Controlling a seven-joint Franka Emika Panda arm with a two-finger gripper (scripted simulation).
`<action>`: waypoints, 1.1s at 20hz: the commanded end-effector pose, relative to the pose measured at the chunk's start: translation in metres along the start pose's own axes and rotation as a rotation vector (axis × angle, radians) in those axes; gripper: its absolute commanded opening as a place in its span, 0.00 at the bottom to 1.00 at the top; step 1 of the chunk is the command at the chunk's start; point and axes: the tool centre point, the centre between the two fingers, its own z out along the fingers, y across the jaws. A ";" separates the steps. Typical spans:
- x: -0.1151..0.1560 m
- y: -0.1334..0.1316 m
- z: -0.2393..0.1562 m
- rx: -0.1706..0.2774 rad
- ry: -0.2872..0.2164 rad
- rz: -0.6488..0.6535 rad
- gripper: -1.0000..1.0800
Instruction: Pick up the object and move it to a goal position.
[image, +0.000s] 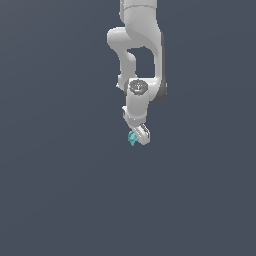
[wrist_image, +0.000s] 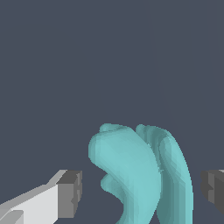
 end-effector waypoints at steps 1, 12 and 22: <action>0.000 0.000 0.008 0.001 0.000 0.001 0.96; 0.000 -0.001 0.012 0.001 0.000 0.001 0.00; 0.003 -0.005 0.004 0.001 0.000 0.001 0.00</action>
